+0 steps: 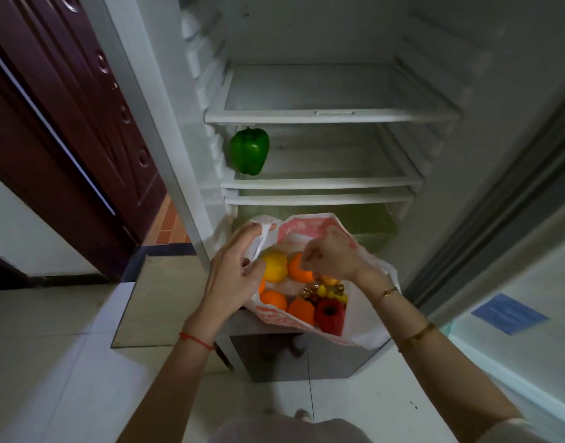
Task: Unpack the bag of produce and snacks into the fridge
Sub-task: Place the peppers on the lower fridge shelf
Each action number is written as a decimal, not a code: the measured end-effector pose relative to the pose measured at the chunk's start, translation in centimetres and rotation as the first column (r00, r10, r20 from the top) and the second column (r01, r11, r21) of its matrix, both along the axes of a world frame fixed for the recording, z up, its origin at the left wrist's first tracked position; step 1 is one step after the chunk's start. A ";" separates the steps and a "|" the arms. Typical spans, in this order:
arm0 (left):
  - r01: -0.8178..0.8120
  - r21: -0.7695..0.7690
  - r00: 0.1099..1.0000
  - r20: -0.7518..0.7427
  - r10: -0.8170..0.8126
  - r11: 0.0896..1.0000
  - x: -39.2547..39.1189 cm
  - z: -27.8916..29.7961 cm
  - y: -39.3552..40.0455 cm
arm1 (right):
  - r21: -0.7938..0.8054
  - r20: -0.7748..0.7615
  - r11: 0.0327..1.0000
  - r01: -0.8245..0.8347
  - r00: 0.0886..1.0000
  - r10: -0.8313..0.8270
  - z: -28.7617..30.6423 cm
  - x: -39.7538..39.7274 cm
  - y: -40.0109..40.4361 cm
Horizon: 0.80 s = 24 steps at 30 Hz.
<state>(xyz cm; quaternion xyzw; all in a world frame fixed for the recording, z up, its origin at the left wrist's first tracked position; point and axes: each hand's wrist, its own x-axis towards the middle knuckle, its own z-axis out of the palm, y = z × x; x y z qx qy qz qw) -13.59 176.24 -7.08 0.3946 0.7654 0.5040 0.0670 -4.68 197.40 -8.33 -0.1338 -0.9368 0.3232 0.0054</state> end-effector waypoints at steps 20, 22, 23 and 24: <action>-0.041 -0.026 0.997 -0.063 0.039 0.999 0.8 0.1 -0.6 | 0.326 0.434 0.943 0.062 0.877 -0.208 -10.0 4.4 -0.5; -0.040 -0.032 0.998 -0.055 0.038 0.999 0.6 0.3 -0.4 | 0.118 0.339 0.979 0.165 0.920 -0.196 -8.3 3.6 0.0; -0.038 -0.032 0.998 -0.052 0.036 0.999 0.5 0.4 -0.2 | 0.025 0.282 0.984 0.176 0.943 -0.176 -7.1 3.0 0.3; -0.038 -0.031 0.998 -0.049 0.036 0.999 0.5 0.5 -0.1 | -0.047 0.218 0.982 0.183 0.961 -0.169 -5.6 2.4 0.5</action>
